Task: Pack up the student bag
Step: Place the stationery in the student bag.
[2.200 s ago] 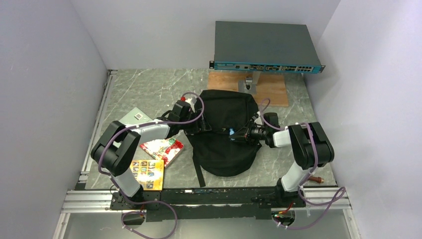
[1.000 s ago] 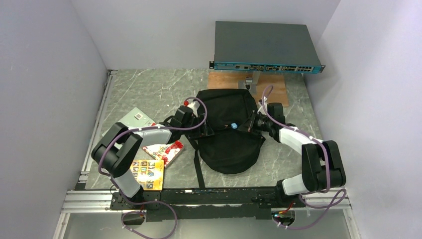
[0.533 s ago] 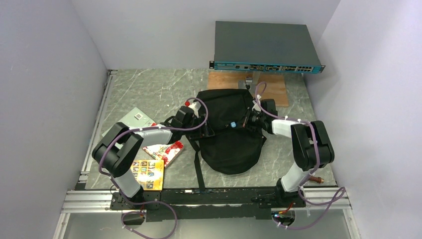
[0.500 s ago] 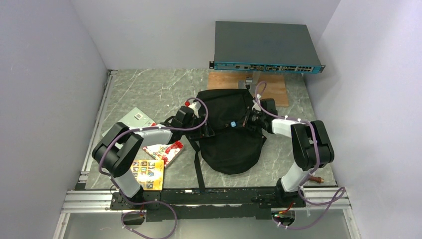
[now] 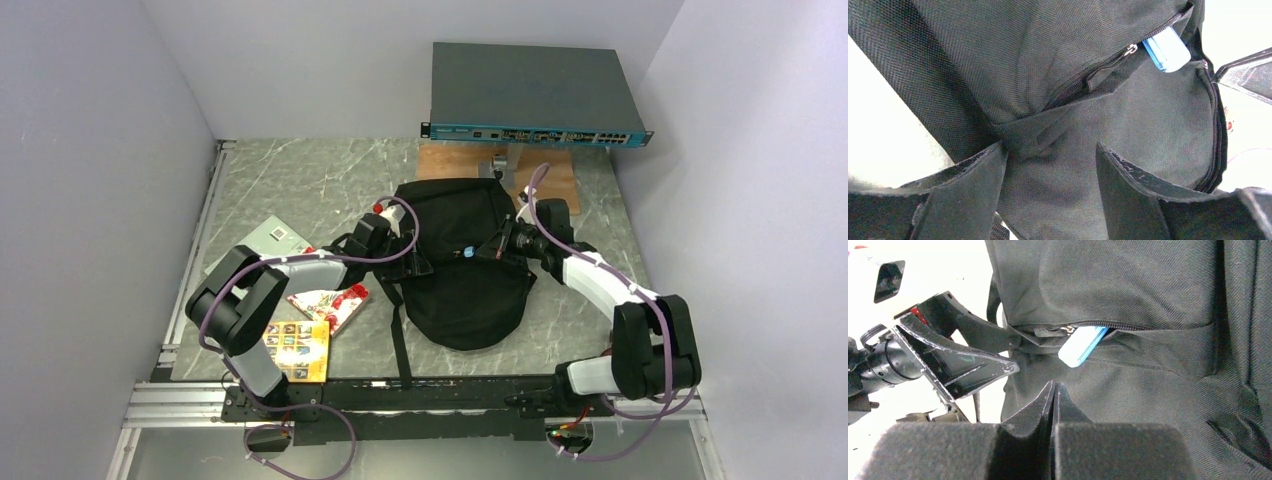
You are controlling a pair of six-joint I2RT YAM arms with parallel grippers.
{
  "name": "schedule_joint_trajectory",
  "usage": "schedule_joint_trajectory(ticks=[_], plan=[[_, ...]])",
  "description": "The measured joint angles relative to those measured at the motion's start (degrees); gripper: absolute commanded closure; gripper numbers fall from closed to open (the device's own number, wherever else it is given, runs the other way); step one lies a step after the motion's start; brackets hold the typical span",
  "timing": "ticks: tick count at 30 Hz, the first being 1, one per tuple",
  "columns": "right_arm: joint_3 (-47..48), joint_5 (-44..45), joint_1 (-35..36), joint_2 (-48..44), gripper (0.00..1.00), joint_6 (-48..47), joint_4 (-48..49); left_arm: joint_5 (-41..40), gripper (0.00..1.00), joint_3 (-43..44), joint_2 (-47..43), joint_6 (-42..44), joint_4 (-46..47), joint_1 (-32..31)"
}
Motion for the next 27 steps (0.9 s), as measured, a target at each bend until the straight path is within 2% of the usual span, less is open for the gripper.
schedule_joint_trajectory(ticks=[13, 27], plan=[[0.1, -0.1, 3.1, 2.4, 1.00, 0.5, -0.5, 0.2, 0.30, 0.0, 0.1, 0.0, 0.1, -0.2], [4.9, 5.0, 3.3, 18.2, 1.00, 5.0, 9.1, 0.0, 0.30, 0.0, 0.7, 0.0, 0.6, -0.5]])
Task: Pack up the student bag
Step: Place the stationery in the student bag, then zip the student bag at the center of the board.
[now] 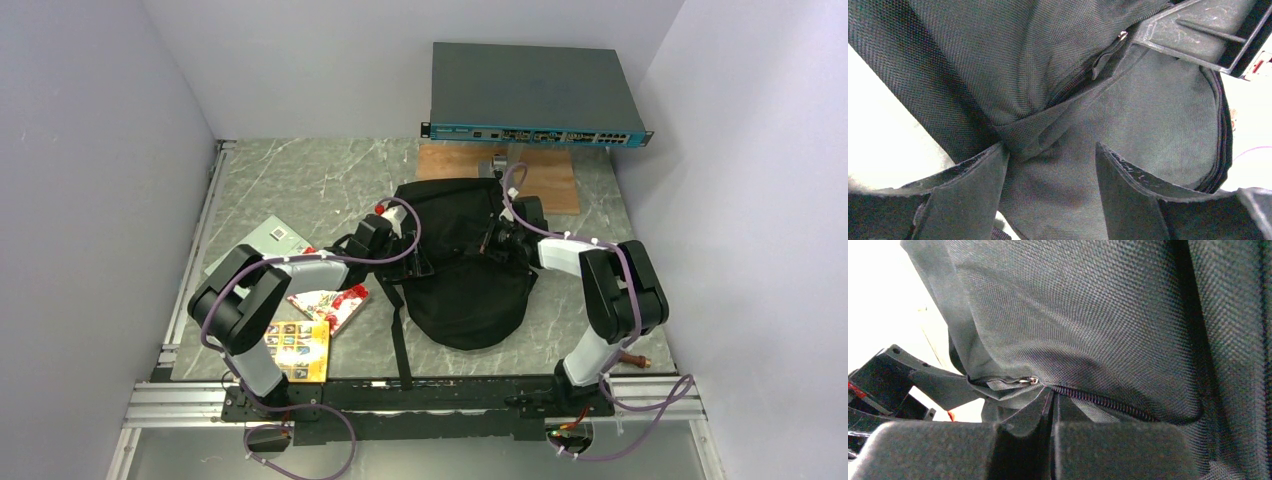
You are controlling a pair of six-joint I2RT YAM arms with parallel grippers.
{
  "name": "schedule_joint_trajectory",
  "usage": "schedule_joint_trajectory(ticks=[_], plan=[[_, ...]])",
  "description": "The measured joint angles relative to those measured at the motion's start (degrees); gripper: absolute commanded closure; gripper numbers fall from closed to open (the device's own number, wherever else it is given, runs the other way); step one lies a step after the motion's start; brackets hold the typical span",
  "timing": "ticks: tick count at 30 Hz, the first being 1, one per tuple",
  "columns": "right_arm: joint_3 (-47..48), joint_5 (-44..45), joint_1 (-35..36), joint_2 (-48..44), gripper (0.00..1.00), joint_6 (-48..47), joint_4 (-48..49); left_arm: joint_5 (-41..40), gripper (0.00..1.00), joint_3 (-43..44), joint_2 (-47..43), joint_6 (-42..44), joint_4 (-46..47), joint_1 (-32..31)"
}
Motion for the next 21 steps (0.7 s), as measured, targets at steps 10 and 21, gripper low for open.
schedule_joint_trajectory(ticks=[10, 21], plan=[[-0.6, 2.6, 0.1, -3.5, 0.77, -1.7, -1.2, -0.3, 0.30, 0.0, 0.1, 0.1, 0.3, -0.3], [3.6, 8.4, 11.8, -11.9, 0.59, -21.8, -7.1, -0.3, 0.31, -0.8, 0.1, 0.2, 1.7, -0.3]])
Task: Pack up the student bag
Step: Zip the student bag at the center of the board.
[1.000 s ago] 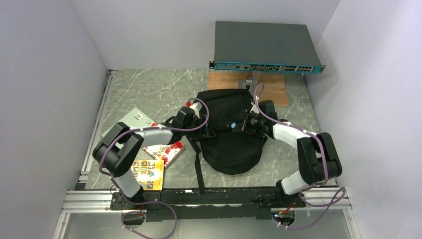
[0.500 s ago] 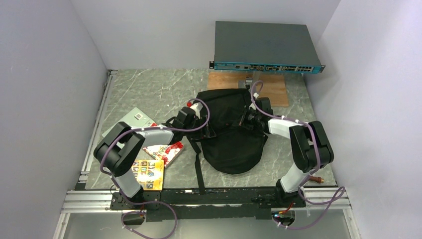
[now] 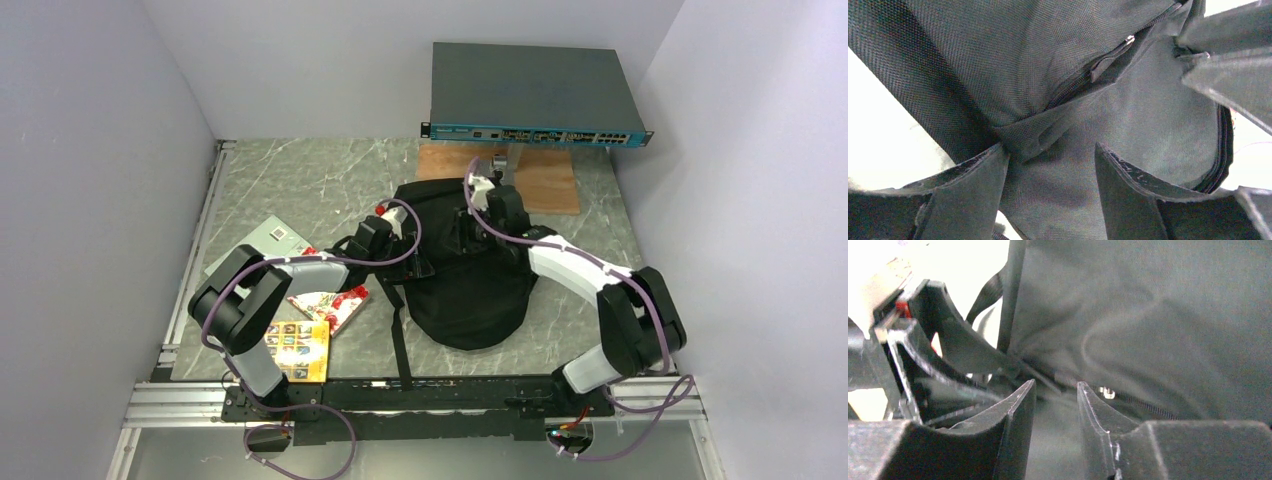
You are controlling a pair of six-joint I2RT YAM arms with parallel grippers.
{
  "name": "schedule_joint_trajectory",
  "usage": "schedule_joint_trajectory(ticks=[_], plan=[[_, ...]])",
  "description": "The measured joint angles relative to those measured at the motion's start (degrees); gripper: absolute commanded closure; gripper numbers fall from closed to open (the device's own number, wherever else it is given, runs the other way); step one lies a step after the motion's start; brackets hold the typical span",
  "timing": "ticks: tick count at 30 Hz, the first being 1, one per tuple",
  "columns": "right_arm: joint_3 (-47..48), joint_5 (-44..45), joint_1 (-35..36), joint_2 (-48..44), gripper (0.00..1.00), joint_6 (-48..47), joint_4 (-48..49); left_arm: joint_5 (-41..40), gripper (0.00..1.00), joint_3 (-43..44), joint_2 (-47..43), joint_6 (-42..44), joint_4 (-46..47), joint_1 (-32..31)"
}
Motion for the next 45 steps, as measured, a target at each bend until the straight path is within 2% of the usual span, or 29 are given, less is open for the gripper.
schedule_joint_trajectory(ticks=[5, 13, 26, 33, 42, 43, 45], plan=[[8.0, 2.8, 4.1, 6.6, 0.59, -8.9, -1.2, 1.0, 0.30, -1.0, 0.0, -0.3, 1.9, 0.0], [10.0, 1.7, 6.9, 12.6, 0.58, -18.4, -5.2, 4.3, 0.31, -2.0, 0.9, -2.0, 5.5, 0.0], [8.7, 16.7, 10.2, 12.3, 0.51, -20.0, -7.7, 5.8, 0.31, -4.8, 1.1, -3.3, 10.8, 0.3], [5.4, 20.5, 11.0, 10.4, 0.52, -19.7, -6.5, 6.9, 0.32, -5.4, 1.1, -3.5, 12.0, 0.8], [3.1, 26.8, 12.2, 10.4, 0.68, -18.4, -2.8, 7.8, 0.31, -5.9, 1.1, -3.5, 12.5, 1.2], [3.1, 27.6, 12.2, 10.4, 0.72, -18.3, -2.5, 7.9, 0.30, -6.0, 1.1, -3.5, 12.5, 1.3], [2.9, 29.1, 12.2, 10.4, 0.87, -18.1, -1.5, 8.2, 0.28, -6.0, 1.1, -3.5, 12.5, 1.4]])
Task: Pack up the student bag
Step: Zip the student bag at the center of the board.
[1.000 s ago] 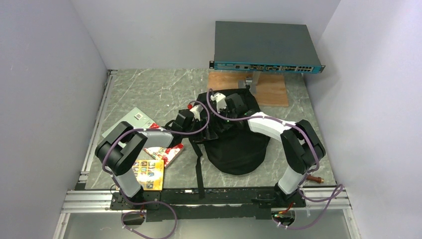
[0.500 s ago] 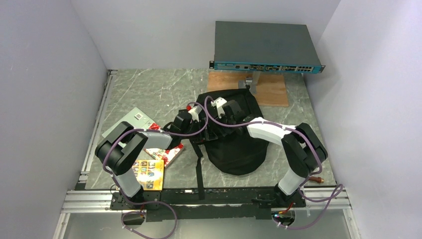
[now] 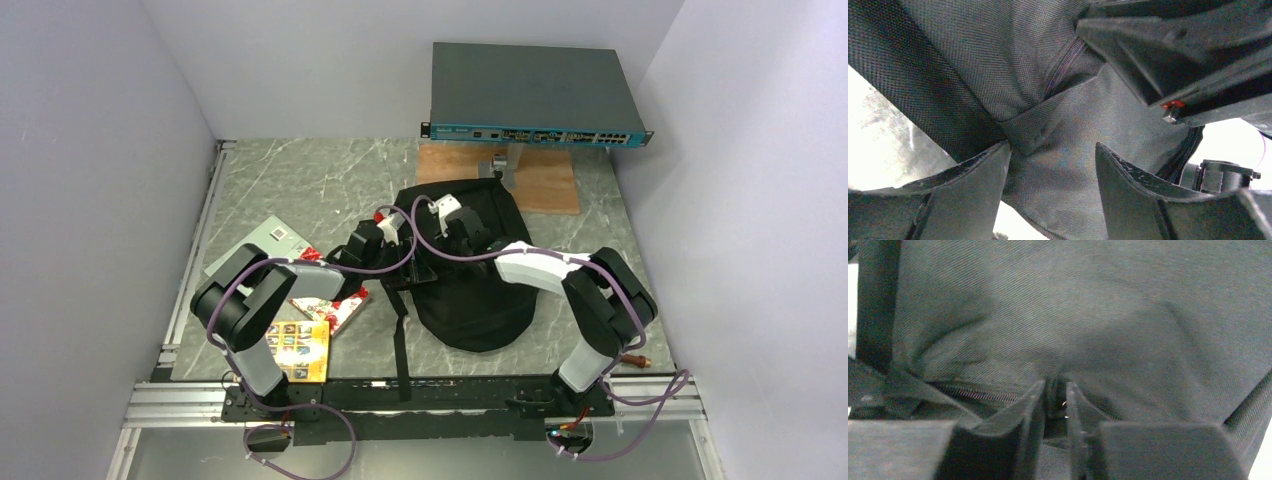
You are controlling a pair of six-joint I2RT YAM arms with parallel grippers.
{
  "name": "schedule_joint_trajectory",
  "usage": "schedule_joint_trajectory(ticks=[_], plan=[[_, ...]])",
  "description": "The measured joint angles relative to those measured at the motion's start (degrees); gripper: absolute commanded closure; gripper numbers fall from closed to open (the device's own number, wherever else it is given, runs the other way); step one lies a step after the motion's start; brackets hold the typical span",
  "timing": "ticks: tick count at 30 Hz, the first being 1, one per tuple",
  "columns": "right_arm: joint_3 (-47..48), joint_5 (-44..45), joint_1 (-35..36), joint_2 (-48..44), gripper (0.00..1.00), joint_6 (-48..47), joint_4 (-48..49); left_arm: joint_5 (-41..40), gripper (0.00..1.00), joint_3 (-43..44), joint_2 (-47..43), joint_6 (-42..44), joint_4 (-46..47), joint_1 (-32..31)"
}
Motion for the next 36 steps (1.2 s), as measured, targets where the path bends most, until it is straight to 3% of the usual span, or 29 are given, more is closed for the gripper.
schedule_joint_trajectory(ticks=[2, 11, 20, 23, 29, 36], plan=[[-0.5, 1.6, 0.0, 0.0, 1.00, 0.2, 1.3, 0.2, 0.25, 0.0, 0.0, 0.0, 0.0, 0.0], [-7.6, 5.3, 0.0, -7.5, 1.00, 7.6, 7.5, 0.5, 0.16, 0.3, -1.2, 0.2, -1.7, 0.3], [-10.8, 1.6, -2.0, -14.3, 1.00, 18.6, 10.9, -5.0, 0.19, 10.8, 0.5, 3.6, -17.3, 0.3], [-11.0, 0.5, -2.6, -14.2, 1.00, 21.0, 11.1, -6.0, 0.32, 14.4, 3.5, 4.1, -19.6, 0.3], [-11.1, -0.7, -6.1, -14.1, 1.00, 27.1, 11.0, -7.9, 0.73, 18.6, 7.7, 4.3, -23.6, 0.8], [-15.5, -5.4, -23.4, -16.9, 1.00, 40.4, 11.0, -5.9, 0.75, 18.4, 9.3, 2.9, -21.4, 2.5]])
